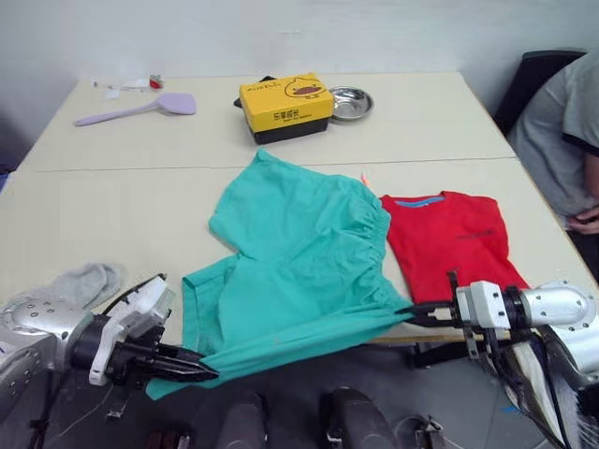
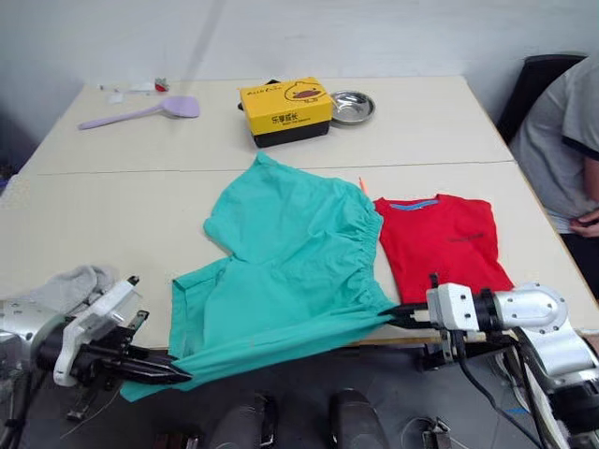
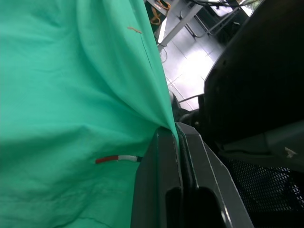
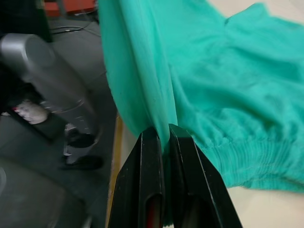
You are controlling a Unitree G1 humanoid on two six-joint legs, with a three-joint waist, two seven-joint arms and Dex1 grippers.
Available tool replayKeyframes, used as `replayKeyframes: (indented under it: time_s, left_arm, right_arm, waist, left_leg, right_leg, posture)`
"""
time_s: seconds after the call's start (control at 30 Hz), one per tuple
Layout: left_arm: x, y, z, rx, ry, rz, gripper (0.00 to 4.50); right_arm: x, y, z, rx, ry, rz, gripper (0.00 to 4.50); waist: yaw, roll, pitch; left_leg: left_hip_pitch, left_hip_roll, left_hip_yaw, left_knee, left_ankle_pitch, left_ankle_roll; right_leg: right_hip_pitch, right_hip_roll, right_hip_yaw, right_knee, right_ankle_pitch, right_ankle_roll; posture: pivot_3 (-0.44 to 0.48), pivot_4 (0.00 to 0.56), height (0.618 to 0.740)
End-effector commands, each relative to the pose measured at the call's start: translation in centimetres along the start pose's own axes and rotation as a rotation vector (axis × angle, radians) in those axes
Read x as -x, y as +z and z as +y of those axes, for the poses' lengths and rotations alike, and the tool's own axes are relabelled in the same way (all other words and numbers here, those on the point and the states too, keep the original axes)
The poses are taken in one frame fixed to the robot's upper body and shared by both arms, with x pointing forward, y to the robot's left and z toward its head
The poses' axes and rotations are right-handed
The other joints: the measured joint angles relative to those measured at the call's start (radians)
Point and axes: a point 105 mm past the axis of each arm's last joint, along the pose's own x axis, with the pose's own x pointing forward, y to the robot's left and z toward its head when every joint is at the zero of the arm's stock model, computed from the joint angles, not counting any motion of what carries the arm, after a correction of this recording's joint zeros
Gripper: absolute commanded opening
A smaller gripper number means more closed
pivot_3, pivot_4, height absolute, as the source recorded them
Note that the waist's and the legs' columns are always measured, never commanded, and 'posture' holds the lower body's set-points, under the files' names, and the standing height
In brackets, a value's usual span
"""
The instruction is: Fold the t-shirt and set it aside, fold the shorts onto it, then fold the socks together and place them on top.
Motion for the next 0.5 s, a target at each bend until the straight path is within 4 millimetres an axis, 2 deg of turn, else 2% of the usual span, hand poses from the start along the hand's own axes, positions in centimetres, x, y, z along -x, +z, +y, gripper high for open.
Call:
replayKeyframes:
  time_s: [0.03,0.17,0.3,0.33,0.43,0.5]
  left_arm:
    - [1.7,0.3,1.1,-0.035,0.044,0.029,0.0]
    - [3.3,2.2,2.8,-0.12,0.089,0.011,0.0]
    - [5.0,8.6,5.9,-0.345,0.159,-0.111,0.0]
    - [5.0,9.4,6.3,-0.369,0.162,-0.122,0.0]
    - [5.4,13.6,9.8,-0.569,0.298,-0.185,0.0]
    - [5.2,15.5,11.5,-0.638,0.343,-0.201,0.0]
  right_arm:
    - [2.5,0.2,-1.2,-0.012,-0.116,0.068,0.05]
    - [2.3,1.1,-1.5,-0.086,-0.167,0.013,0.05]
    - [2.5,2.6,-3.6,-0.168,-0.246,-0.059,0.05]
    - [2.6,2.9,-4.0,-0.168,-0.263,-0.071,0.05]
    - [2.7,3.6,-6.8,-0.218,-0.395,-0.13,0.05]
    - [2.7,3.5,-8.4,-0.228,-0.467,-0.116,0.05]
  waist:
    - [0.001,0.0,0.0]
    - [-0.006,-0.001,0.001]
    - [-0.005,-0.006,0.004]
    - [-0.005,-0.006,0.004]
    - [0.0,-0.009,0.005]
    - [0.002,-0.009,0.005]
  left_leg:
    - [0.0,0.001,-0.003,0.0,0.0,-0.001]
    - [-0.003,0.005,-0.003,0.005,-0.007,0.003]
    - [-0.004,0.003,-0.002,0.012,-0.011,0.014]
    - [-0.003,0.002,-0.002,0.013,-0.01,0.016]
    - [0.004,0.001,-0.001,0.012,-0.009,0.019]
    - [0.007,0.001,-0.001,0.012,-0.009,0.019]
  right_leg:
    - [0.0,0.003,0.003,0.001,-0.001,0.0]
    - [0.0,0.006,0.007,-0.001,0.0,0.001]
    - [0.003,0.004,0.009,-0.002,0.007,0.007]
    - [0.005,0.003,0.009,-0.004,0.009,0.007]
    - [0.015,0.003,0.01,-0.01,0.012,0.006]
    - [0.017,0.003,0.01,-0.01,0.012,0.006]
  posture:
    - [0.0,0.15,0.74]
    - [0.0,0.15,0.74]
    - [0.0,0.15,0.74]
    - [0.0,0.15,0.74]
    - [0.0,0.15,0.74]
    - [0.0,0.15,0.74]
